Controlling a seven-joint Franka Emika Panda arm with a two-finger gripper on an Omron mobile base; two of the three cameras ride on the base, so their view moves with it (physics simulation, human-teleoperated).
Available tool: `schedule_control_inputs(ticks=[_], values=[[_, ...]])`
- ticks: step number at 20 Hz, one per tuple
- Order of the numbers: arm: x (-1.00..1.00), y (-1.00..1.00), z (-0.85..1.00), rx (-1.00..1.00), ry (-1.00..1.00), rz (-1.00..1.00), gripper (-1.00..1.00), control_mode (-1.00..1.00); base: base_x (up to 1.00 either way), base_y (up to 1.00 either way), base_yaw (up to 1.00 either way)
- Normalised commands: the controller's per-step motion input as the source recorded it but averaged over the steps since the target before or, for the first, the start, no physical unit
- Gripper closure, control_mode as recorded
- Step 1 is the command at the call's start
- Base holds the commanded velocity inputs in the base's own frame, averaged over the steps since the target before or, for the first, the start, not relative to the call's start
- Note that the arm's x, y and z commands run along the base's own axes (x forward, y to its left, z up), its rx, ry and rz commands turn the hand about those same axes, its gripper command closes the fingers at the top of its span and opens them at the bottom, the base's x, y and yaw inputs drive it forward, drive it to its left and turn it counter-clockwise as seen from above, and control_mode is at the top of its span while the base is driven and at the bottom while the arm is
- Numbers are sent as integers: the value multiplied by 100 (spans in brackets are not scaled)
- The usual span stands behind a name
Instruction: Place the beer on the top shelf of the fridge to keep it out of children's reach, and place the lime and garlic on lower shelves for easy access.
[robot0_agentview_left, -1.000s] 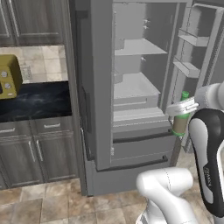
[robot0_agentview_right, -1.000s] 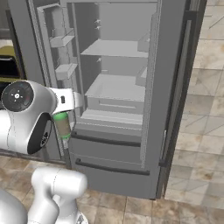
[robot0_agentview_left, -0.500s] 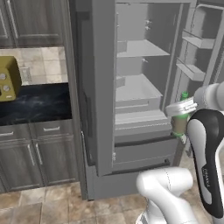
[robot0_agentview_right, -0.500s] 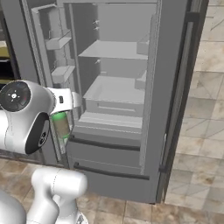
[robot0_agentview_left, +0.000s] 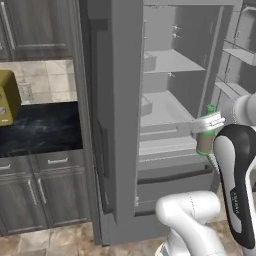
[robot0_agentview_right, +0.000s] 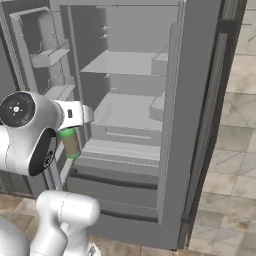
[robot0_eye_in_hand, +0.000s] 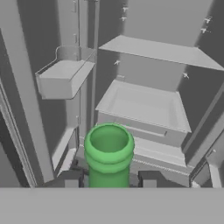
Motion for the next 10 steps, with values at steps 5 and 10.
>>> schedule_control_inputs(ticks=[5, 10], values=[[0, 0, 0, 0, 0, 0, 100, 100, 50, -20, 0], [0, 0, 0, 0, 0, 0, 100, 100, 45, -27, 0]])
